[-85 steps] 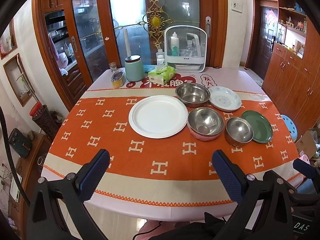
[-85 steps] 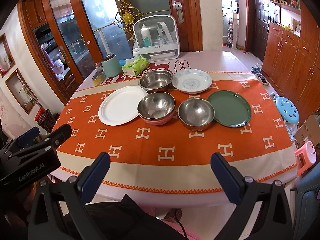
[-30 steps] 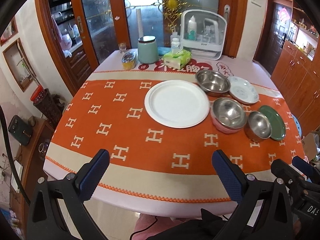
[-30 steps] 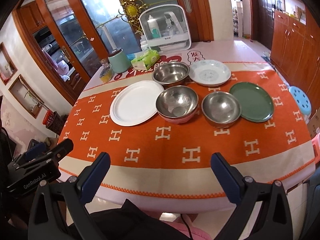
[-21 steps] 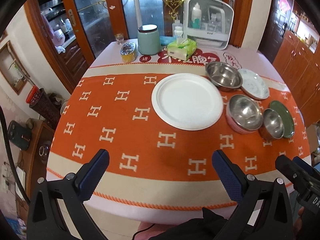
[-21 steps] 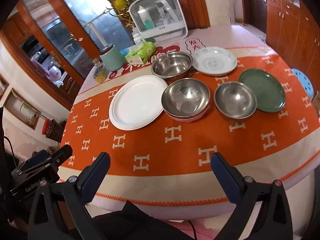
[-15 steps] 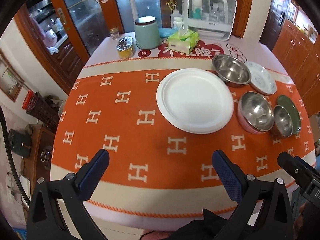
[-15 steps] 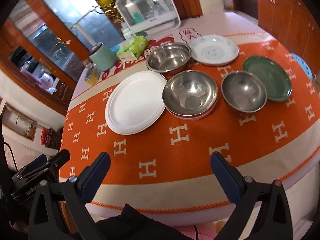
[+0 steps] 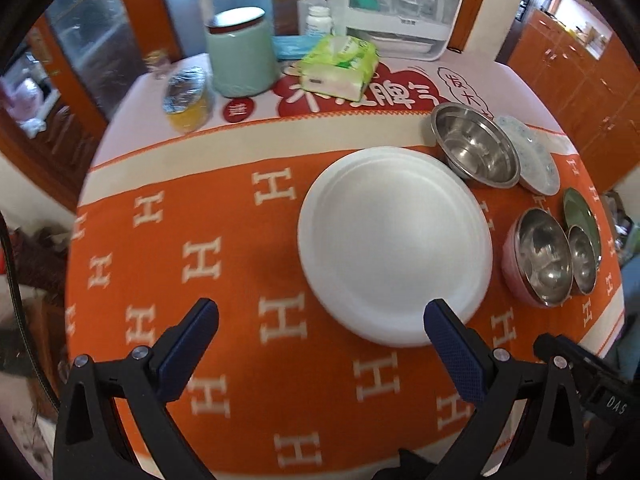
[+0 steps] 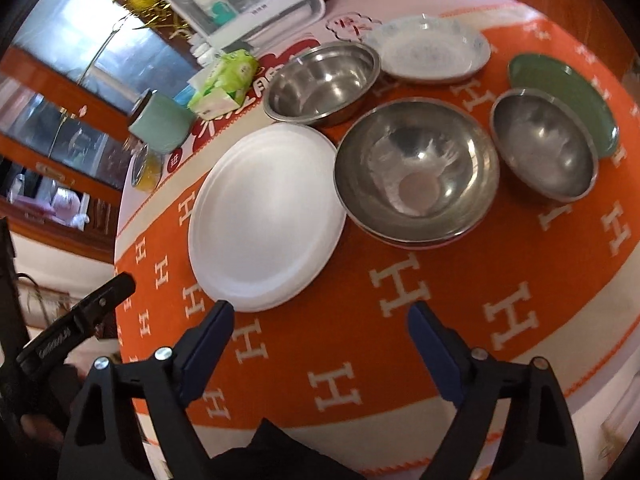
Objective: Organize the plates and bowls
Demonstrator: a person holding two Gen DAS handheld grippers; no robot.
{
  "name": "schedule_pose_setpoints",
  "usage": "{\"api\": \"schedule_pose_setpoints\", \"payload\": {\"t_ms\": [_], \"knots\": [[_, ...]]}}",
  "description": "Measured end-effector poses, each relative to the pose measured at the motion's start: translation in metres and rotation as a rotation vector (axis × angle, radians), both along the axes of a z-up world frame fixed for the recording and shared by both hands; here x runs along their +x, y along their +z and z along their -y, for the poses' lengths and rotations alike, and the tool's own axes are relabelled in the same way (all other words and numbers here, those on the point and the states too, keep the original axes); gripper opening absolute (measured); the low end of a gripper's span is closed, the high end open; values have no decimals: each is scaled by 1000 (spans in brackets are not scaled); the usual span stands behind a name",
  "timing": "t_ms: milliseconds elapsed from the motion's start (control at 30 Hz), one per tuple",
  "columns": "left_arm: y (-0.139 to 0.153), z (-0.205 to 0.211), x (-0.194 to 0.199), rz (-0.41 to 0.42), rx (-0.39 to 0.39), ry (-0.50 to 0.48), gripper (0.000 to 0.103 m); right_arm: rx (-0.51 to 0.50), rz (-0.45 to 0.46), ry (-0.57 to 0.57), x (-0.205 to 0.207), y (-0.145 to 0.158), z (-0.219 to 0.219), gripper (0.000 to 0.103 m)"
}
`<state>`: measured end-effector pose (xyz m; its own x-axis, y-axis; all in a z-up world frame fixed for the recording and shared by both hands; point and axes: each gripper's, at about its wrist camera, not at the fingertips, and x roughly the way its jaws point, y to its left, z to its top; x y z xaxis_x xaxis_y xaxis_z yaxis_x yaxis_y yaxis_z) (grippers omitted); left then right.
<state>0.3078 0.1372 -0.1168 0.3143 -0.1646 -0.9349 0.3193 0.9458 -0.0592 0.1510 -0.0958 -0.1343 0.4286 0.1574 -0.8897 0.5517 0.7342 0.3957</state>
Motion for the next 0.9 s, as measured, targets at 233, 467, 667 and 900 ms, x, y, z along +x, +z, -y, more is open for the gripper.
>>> {"api": "schedule_pose_setpoints", "payload": {"t_ms": [233, 467, 667, 900], "knots": [[-42, 7, 56, -27, -65, -69, 101, 46, -9, -80, 14, -30, 0, 78], [-81, -1, 84, -103, -149, -74, 93, 86, -6, -119, 27, -50, -4, 69], [-103, -2, 93, -150, -171, -89, 83, 98, -6, -140, 34, -62, -6, 63], [-116, 5, 93, -149, -176, -128, 68, 89, -29, -169, 41, -73, 0, 51]]}}
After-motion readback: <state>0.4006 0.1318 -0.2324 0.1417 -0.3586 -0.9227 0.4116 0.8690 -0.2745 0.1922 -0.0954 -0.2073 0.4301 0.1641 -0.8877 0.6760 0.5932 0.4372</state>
